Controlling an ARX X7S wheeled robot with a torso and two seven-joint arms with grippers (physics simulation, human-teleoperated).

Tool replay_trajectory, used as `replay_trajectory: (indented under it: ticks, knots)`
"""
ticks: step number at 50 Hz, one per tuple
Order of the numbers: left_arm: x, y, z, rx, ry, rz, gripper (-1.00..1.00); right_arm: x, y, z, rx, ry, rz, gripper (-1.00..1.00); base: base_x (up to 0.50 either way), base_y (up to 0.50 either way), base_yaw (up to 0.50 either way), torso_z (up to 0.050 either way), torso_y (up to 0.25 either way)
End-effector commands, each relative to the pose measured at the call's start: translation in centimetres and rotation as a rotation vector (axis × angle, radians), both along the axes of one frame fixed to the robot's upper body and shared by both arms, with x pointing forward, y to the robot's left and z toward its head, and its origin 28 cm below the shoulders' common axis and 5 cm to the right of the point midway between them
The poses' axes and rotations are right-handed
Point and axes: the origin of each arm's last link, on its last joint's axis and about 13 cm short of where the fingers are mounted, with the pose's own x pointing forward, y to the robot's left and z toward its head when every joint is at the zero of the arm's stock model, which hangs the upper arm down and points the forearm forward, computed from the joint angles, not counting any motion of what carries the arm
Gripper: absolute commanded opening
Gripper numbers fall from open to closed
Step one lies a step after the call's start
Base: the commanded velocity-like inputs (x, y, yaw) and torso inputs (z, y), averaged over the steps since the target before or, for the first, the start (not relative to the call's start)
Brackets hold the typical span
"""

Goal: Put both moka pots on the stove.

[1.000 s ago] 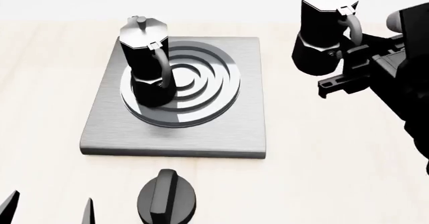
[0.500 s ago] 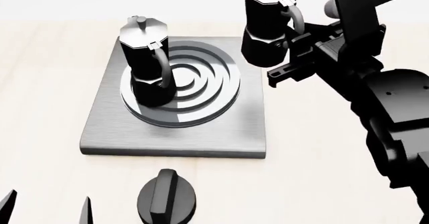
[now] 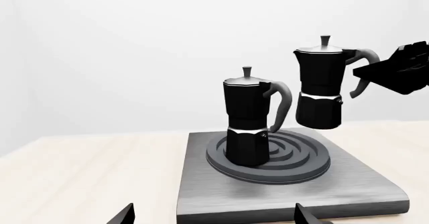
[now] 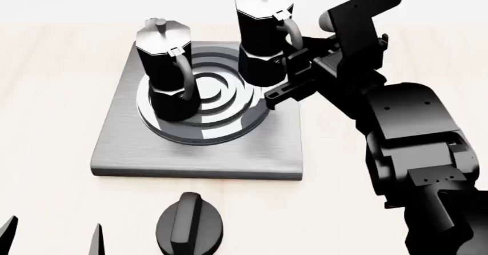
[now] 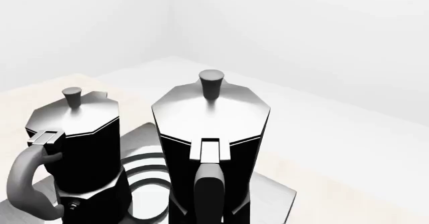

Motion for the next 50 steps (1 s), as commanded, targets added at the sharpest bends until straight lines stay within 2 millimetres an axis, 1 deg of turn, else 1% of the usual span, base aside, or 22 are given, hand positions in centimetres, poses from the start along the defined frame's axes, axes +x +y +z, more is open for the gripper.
replay_trajectory:
  ticks: [1,5,24,50]
  knots:
    - [0.0,-0.1,0.0,-0.002,0.000,-0.002,1.00,0.3,1.5,-0.1,0.043,-0.024,0.017,-1.00,0.00,0.00,0.00,0.000,0.000]
    - [0.0,0.0,0.0,-0.003,0.000,-0.001,1.00,0.2,1.9,-0.7,0.047,-0.016,0.024,-1.00,0.00,0.00,0.00,0.000,0.003]
    - [0.0,0.1,0.0,-0.006,0.000,0.002,1.00,0.2,3.5,-1.5,0.059,-0.008,0.048,-1.00,0.00,0.00,0.00,0.001,0.001]
    - [0.0,0.2,0.0,-0.009,-0.003,0.005,1.00,-0.1,3.8,-3.4,0.059,-0.008,0.007,-1.00,0.00,0.00,0.00,0.000,0.001]
